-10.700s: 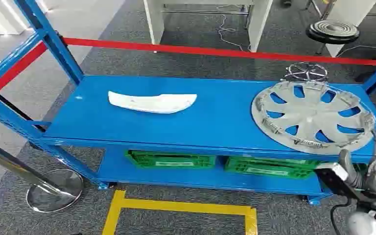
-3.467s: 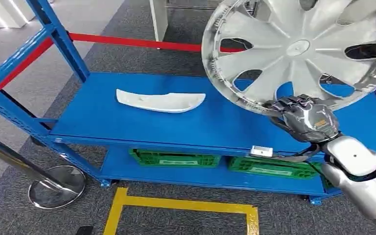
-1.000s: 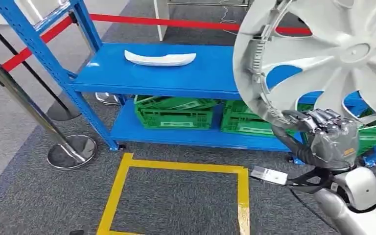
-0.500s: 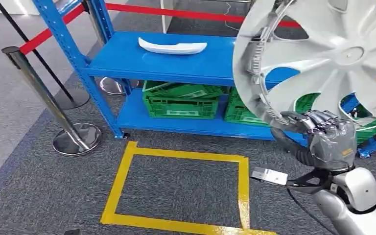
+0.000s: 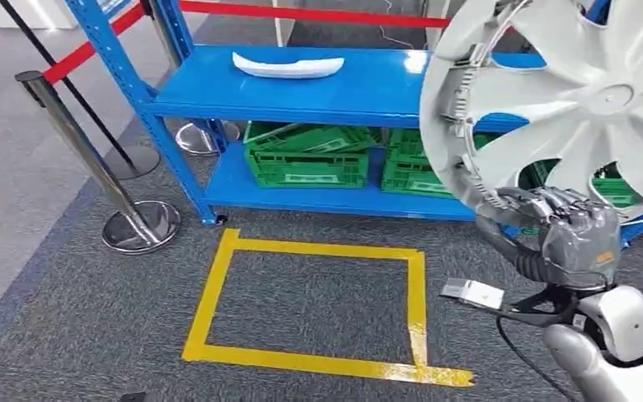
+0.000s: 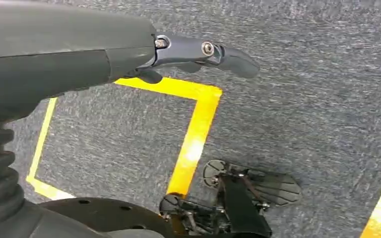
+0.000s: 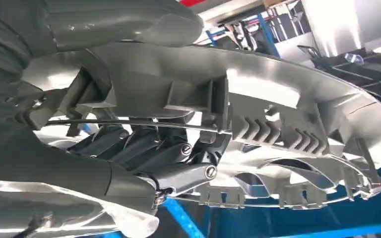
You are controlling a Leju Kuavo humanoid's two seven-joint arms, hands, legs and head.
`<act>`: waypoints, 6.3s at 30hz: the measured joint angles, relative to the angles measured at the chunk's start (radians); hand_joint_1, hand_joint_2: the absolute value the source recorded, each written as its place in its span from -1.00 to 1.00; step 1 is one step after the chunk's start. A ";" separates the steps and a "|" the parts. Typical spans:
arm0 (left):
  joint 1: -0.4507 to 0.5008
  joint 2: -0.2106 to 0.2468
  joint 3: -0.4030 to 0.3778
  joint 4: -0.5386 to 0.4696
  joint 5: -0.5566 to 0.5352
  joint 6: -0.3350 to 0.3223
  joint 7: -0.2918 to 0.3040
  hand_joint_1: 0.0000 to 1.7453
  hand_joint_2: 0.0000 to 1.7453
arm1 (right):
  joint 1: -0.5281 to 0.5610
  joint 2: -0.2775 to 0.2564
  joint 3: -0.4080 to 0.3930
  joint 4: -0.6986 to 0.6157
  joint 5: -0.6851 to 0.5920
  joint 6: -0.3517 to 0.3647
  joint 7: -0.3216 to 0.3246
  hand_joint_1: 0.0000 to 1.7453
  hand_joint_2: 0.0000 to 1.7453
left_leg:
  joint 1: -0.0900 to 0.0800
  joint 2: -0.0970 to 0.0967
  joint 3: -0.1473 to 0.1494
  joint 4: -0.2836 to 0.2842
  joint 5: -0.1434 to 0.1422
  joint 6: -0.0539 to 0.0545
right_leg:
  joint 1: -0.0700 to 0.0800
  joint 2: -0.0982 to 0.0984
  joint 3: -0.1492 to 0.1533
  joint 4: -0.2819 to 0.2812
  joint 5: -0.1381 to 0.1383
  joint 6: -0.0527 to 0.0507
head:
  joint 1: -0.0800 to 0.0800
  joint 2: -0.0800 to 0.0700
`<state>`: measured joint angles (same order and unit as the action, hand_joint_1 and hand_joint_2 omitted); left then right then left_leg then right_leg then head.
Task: Take the parts from the cabinet and place them on the table.
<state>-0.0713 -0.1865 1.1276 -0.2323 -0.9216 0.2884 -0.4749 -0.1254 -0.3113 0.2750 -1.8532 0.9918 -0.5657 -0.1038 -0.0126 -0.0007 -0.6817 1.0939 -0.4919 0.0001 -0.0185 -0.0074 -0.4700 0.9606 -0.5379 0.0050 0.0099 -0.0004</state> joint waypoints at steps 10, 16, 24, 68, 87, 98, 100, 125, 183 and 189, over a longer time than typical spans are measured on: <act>-0.003 0.000 0.000 0.000 -0.004 0.001 0.002 -1.00 1.00 | 0.007 0.000 -0.008 0.000 -0.005 0.002 -0.002 1.00 1.00 | 0.010 -0.003 0.149 -0.090 -0.003 0.004 | 0.004 -0.001 -0.079 0.028 0.048 0.024 | 0.000 0.000; -0.001 -0.002 0.000 0.000 -0.006 0.002 0.008 -1.00 1.00 | 0.012 0.000 -0.008 -0.002 -0.007 0.017 -0.026 1.00 1.00 | 0.014 -0.006 0.133 -0.108 0.018 0.036 | 0.000 0.004 -0.162 0.185 -0.055 0.046 | 0.003 0.000; -0.003 -0.004 0.001 0.000 -0.009 0.002 0.010 -1.00 1.00 | 0.026 -0.001 -0.006 -0.008 0.003 0.015 -0.037 1.00 1.00 | 0.005 -0.066 0.112 -0.084 0.022 0.031 | -0.010 0.083 -0.072 0.062 0.035 0.045 | 0.002 0.000; 0.003 -0.014 0.043 0.000 0.058 -0.053 -0.152 -1.00 1.00 | 0.098 -0.004 0.052 -0.095 -0.002 0.013 -0.090 1.00 1.00 | 0.009 0.014 0.040 0.037 0.020 -0.005 | -0.004 -0.079 -0.073 0.068 0.005 0.006 | -0.015 0.000; -0.002 -0.014 0.047 0.000 0.021 0.017 -0.143 -1.00 1.00 | 0.099 -0.019 0.068 -0.126 0.069 -0.005 -0.085 1.00 1.00 | -0.003 0.008 0.087 -0.087 0.041 0.044 | 0.000 -0.028 -0.105 0.148 -0.070 0.032 | -0.010 0.000; 0.004 -0.019 0.027 0.001 -0.046 0.061 -0.120 -1.00 1.00 | 0.121 -0.058 0.103 -0.144 0.101 -0.032 -0.055 1.00 1.00 | 0.014 -0.008 -0.037 0.171 -0.038 -0.015 | -0.006 -0.055 -0.084 0.073 0.012 0.000 | -0.020 0.000; 0.004 -0.017 0.024 0.001 -0.049 0.066 -0.120 -1.00 1.00 | 0.125 -0.061 0.103 -0.148 0.100 -0.034 -0.055 1.00 1.00 | 0.005 0.038 0.058 -0.010 0.043 0.002 | -0.004 -0.079 -0.076 0.072 0.007 0.003 | -0.020 0.000; 0.034 0.051 -0.021 0.002 -0.140 0.006 0.135 -1.00 1.00 | 0.199 -0.096 0.023 -0.192 0.070 -0.075 -0.057 1.00 1.00 | 0.011 -0.016 -0.045 0.190 -0.091 -0.008 | -0.007 -0.011 -0.093 0.084 0.010 -0.001 | -0.020 0.000; 0.052 0.067 -0.072 0.006 -0.267 -0.085 0.233 -1.00 1.00 | 0.188 -0.095 -0.001 -0.175 0.046 -0.053 -0.079 1.00 1.00 | -0.002 -0.087 0.068 -0.016 -0.010 0.009 | -0.022 0.039 -0.116 0.100 0.018 0.020 | -0.015 0.000; 0.048 0.068 -0.076 0.006 -0.275 -0.086 0.231 -1.00 1.00 | 0.181 -0.095 0.001 -0.174 0.047 -0.041 -0.074 1.00 1.00 | 0.009 -0.009 -0.065 0.224 -0.069 0.000 | -0.006 -0.049 -0.093 0.099 -0.003 0.005 | -0.026 0.000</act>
<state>-0.0232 -0.1190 1.0513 -0.2266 -1.1971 0.2022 -0.2441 0.0552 -0.4059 0.2762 -2.0272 1.0388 -0.6069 -0.1774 -0.0033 -0.0099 -0.7466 1.3175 -0.5611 0.0004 -0.0244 -0.0561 -0.5633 1.0594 -0.5410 0.0096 -0.0160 -0.0008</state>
